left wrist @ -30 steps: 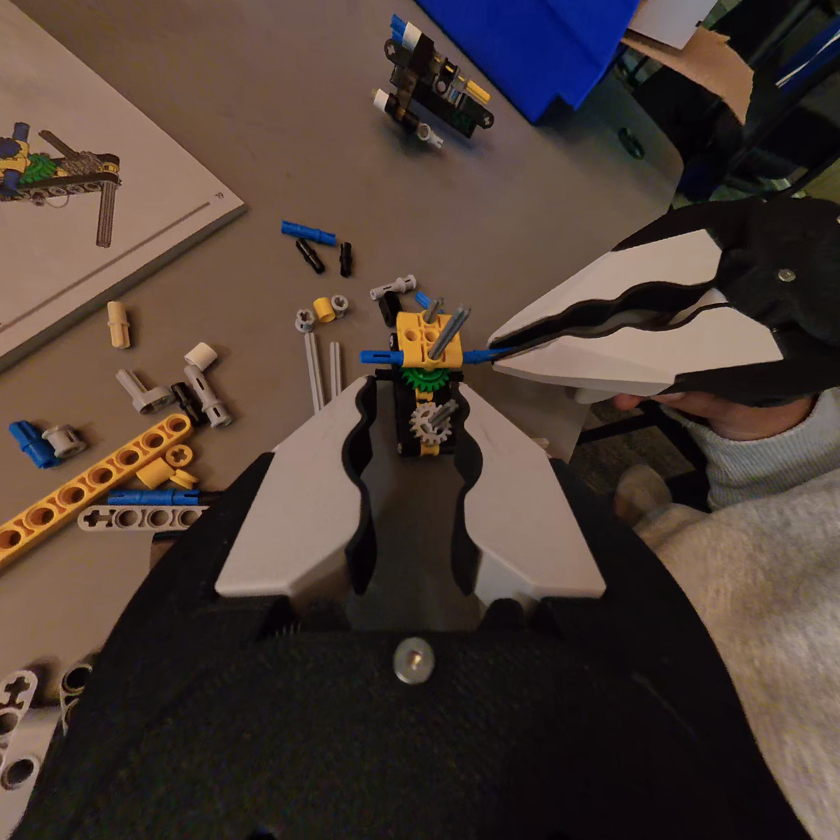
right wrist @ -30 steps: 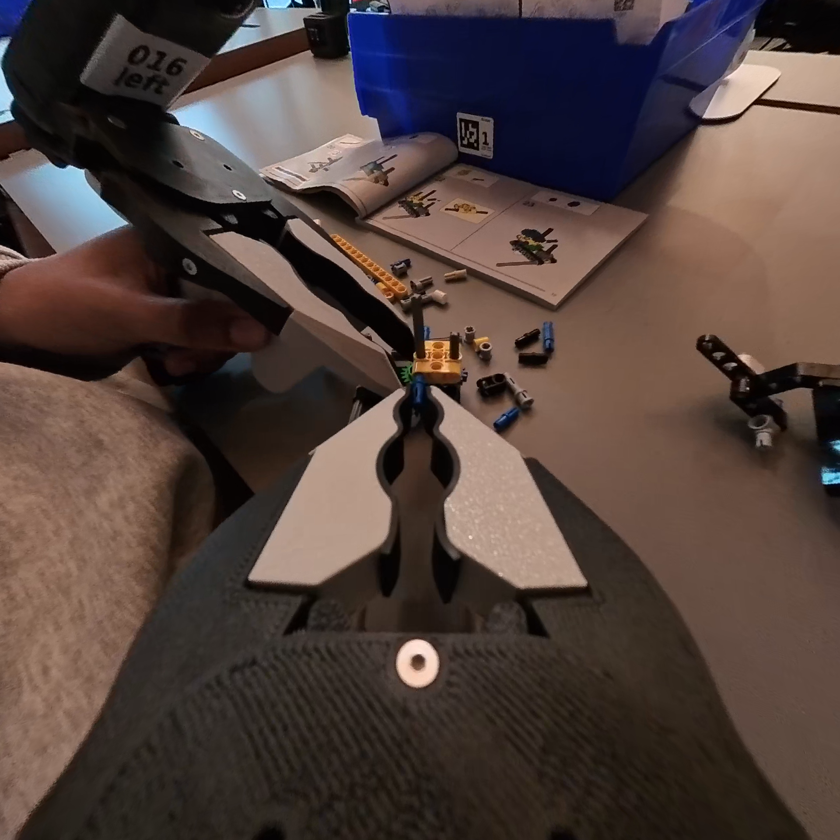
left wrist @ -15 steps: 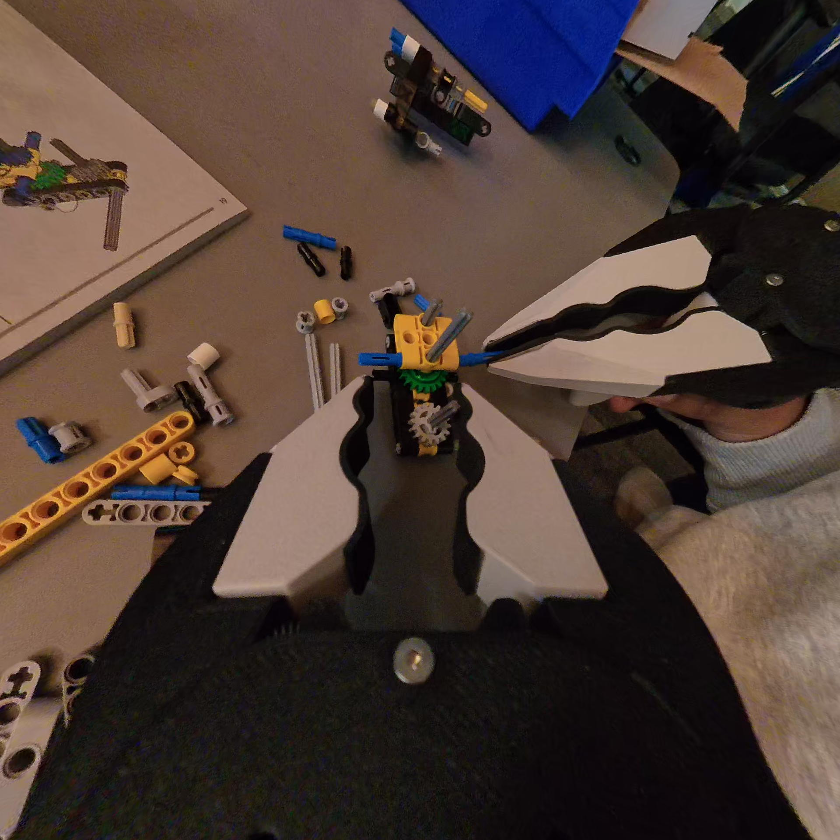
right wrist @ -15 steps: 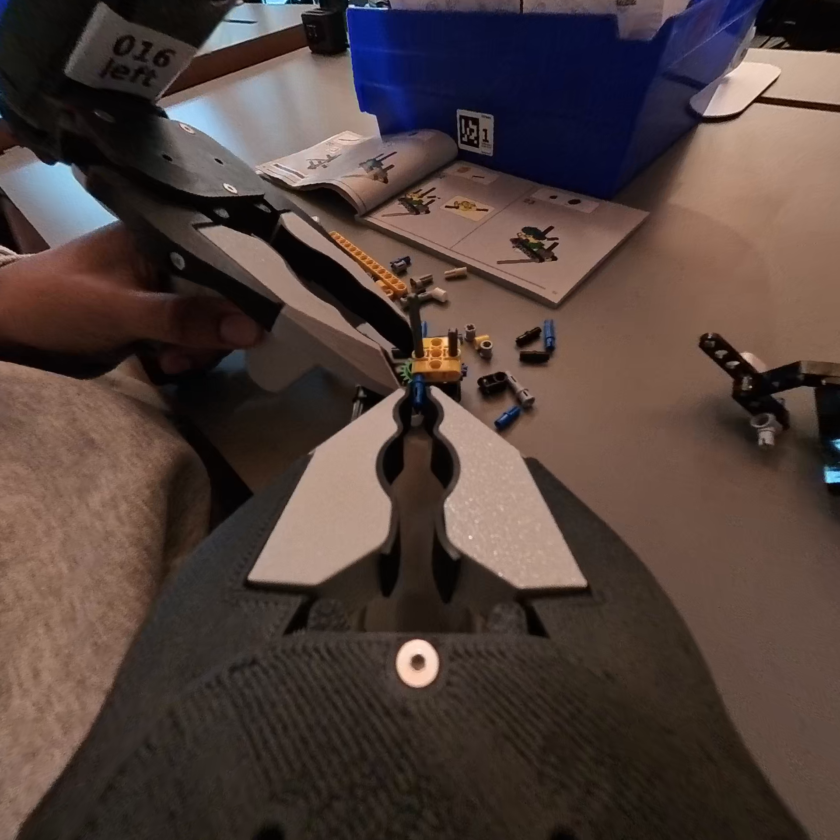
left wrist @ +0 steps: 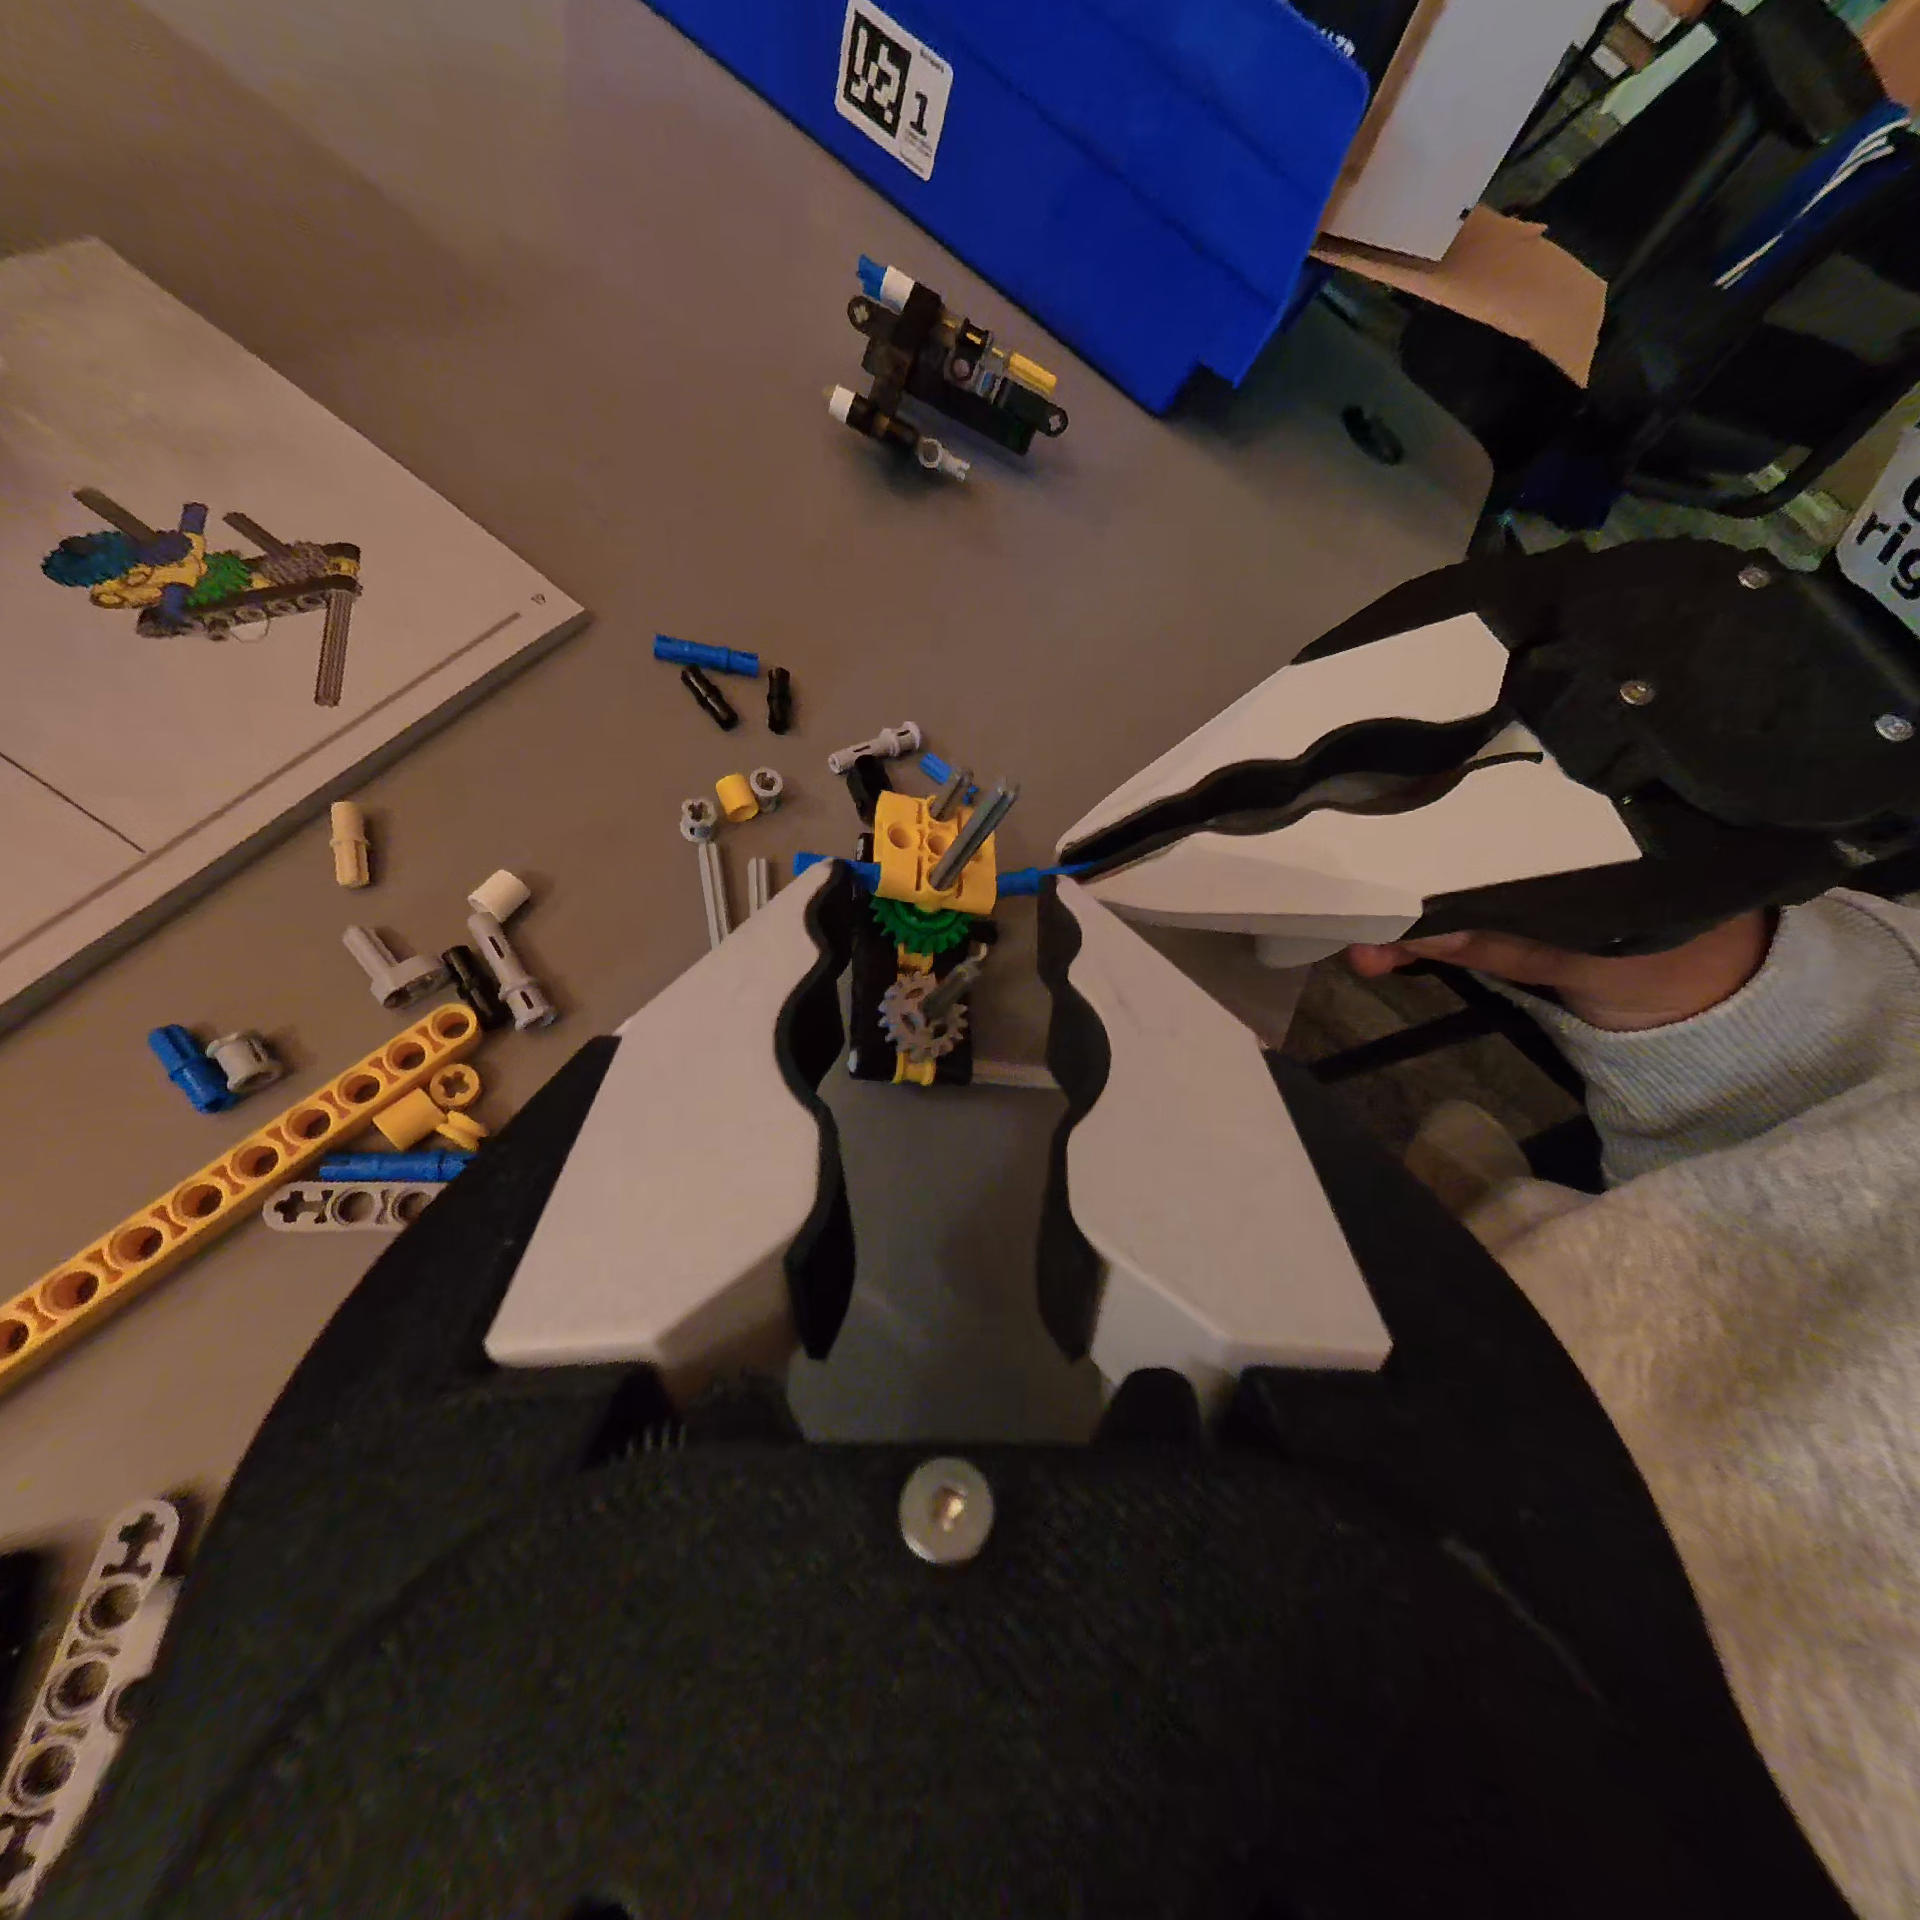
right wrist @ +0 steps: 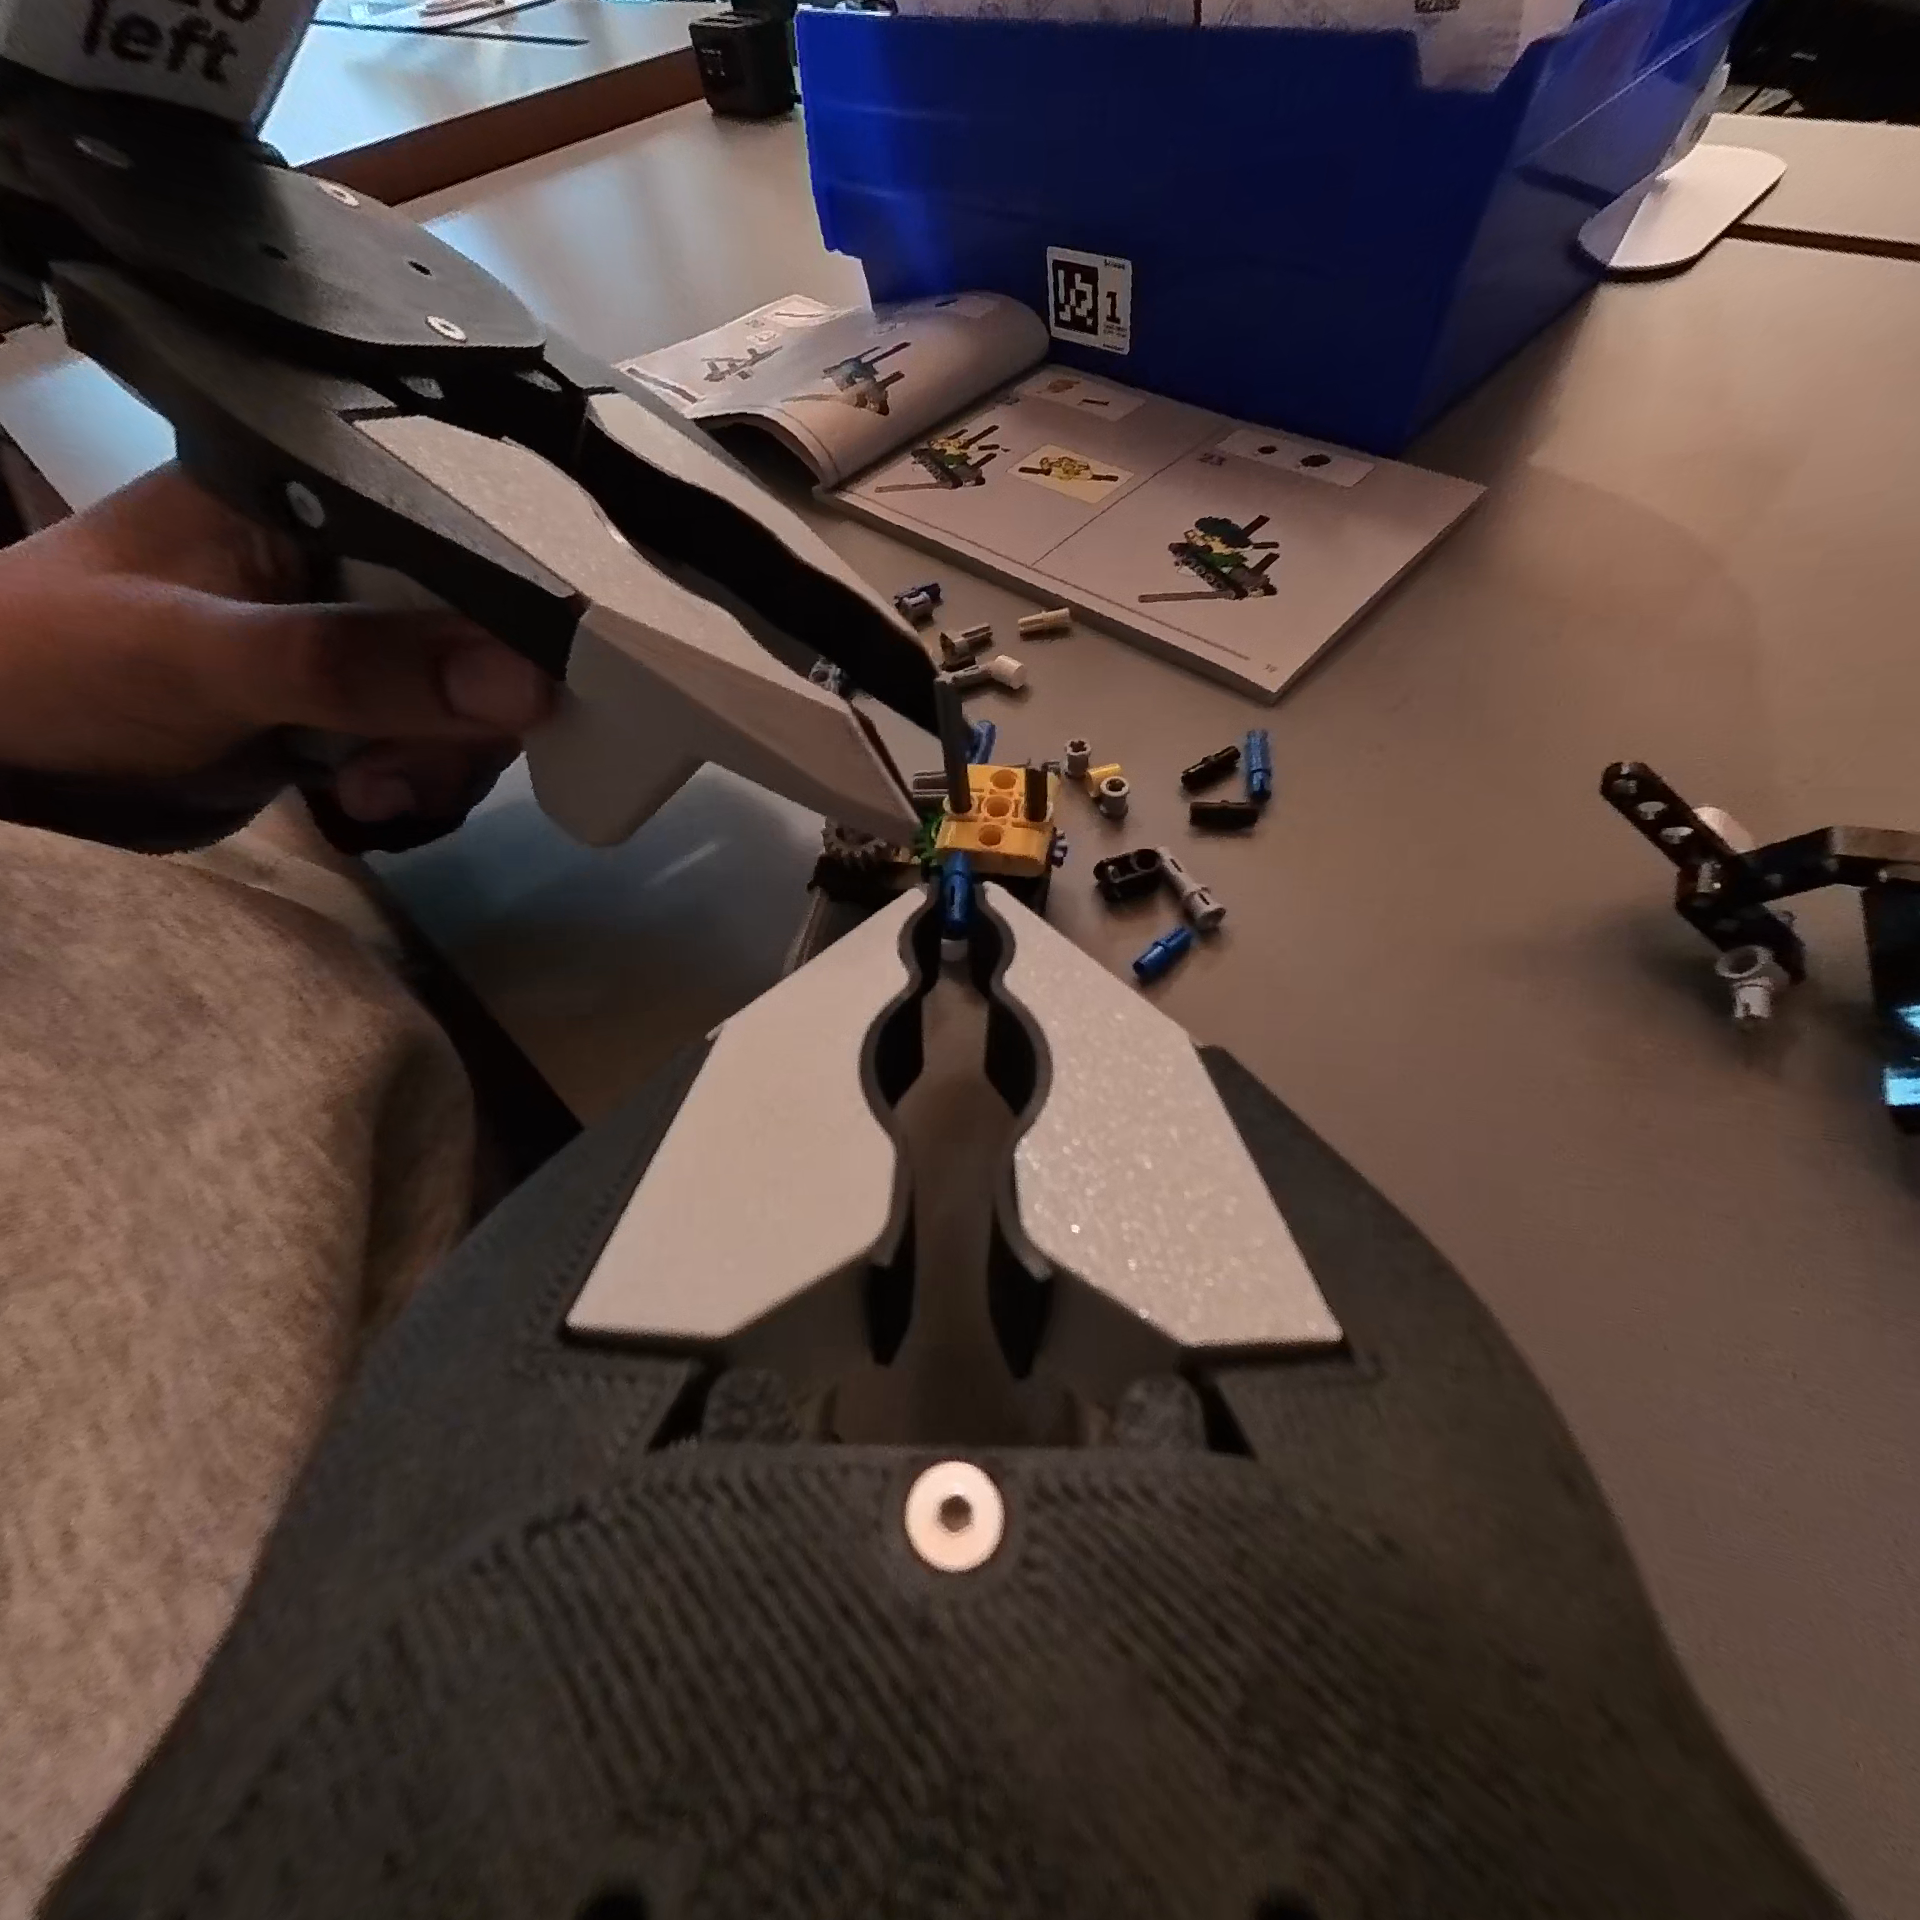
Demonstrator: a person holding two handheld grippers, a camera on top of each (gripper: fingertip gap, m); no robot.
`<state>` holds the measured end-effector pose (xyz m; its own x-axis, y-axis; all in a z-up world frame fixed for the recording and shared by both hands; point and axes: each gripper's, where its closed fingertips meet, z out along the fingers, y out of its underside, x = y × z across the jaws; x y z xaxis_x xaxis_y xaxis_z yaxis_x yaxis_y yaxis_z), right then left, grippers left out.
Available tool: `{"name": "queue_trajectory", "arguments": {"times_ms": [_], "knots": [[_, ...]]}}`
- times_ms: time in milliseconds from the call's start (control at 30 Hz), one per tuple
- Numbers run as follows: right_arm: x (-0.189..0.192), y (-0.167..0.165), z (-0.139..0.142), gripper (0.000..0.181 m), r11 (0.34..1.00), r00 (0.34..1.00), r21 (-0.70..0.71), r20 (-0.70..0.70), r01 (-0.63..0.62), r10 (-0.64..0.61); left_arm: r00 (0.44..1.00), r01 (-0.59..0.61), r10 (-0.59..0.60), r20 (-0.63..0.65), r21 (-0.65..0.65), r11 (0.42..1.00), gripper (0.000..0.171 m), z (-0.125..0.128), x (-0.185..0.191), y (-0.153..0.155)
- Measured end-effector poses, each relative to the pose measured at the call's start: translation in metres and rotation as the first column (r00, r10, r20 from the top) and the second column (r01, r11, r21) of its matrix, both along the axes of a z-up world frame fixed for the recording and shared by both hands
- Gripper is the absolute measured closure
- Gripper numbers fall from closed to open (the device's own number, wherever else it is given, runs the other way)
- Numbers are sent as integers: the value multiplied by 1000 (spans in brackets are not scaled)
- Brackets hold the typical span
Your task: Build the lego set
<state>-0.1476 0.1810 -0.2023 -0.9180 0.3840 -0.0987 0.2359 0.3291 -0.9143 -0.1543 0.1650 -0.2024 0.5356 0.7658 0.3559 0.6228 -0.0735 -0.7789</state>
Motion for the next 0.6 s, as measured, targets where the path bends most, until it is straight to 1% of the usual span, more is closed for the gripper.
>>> {"name": "queue_trajectory", "arguments": {"times_ms": [167,367,500,600], "knots": [[0,0,0,178,1000,1000,0,-3,1,-1,998,4,-4,-62,-10,1000,137,9,-6,-1],[0,0,0,178,1000,1000,2,-6,4,-4,996,60,-68,-65,-119,991,135,-4,-5,3],[-1,0,0,178,1000,1000,1,2,5,-5,993,62,-79,-88,-184,981,140,-7,-5,0],[0,-1,0,178,1000,1000,0,-1,2,-2,992,64,-85,-97,-204,977,141,-8,-4,-1]]}}
